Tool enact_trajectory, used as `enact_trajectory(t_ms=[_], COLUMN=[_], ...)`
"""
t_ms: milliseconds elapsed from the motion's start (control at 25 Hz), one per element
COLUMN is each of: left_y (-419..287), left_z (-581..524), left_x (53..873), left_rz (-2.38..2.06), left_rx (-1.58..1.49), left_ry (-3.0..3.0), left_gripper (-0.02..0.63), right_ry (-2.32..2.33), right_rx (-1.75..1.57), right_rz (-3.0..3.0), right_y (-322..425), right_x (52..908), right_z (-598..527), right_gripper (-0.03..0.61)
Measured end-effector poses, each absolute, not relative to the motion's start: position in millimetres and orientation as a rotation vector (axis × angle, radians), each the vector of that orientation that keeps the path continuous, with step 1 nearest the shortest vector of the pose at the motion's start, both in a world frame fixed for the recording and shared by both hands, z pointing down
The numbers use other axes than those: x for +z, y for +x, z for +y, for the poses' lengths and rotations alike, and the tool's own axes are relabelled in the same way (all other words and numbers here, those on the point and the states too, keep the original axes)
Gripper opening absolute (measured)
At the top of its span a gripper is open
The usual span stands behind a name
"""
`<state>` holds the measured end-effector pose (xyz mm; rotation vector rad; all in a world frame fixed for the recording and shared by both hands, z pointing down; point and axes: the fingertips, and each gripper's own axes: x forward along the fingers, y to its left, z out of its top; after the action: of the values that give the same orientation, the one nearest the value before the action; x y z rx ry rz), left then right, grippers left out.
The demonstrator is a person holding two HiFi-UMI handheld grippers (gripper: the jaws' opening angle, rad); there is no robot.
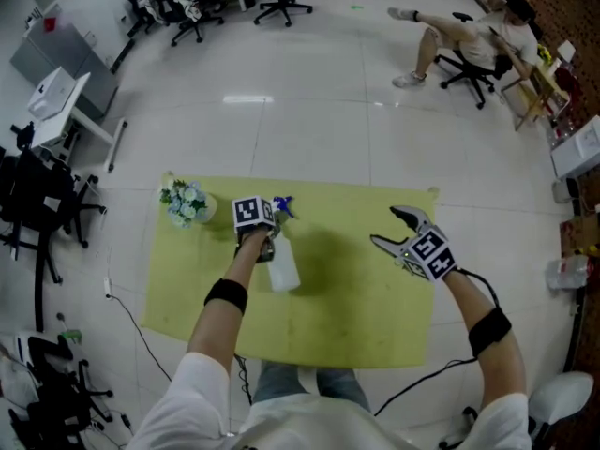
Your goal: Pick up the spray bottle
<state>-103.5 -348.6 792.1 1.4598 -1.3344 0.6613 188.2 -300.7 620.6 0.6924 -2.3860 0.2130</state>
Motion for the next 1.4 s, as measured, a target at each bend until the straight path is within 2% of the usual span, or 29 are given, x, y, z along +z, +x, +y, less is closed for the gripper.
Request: enact_trajectory(t_ms=[160, 720, 760, 840, 1120, 1400], left_y=[-110, -95, -95, -94, -125, -132], left_z=[-352, -332, -330, -321, -328, -317], left_x=[811, 859, 858, 853, 855, 853], left_rz=[-1.437, -1.355, -1.353, -1.339, -1.379, -1.285], left_rx=[0.728, 0.802, 0.818, 0.839, 0.852, 0.844], left_ry=[1.362, 1.137, 1.124, 1.088, 1.170, 1.310], left_gripper=[0.512, 0.501, 0.494, 0.412, 0.212, 0.209], right_ry=[0.722, 0.704, 0.704, 0.699, 0.676, 0.678], right_rx=[0.254, 0.262, 0.265, 0.266, 0.268, 0.262], right_rz=[-2.390, -2.347, -2.344, -2.339, -2.339, -2.376], right_y=[194, 210, 209, 209, 201, 182], right_x=[625, 623, 622, 623, 626, 617], right_z=[-295, -275, -274, -271, -264, -268], right_gripper=[0.334, 0.334, 0.334, 0.334, 0.334, 0.334])
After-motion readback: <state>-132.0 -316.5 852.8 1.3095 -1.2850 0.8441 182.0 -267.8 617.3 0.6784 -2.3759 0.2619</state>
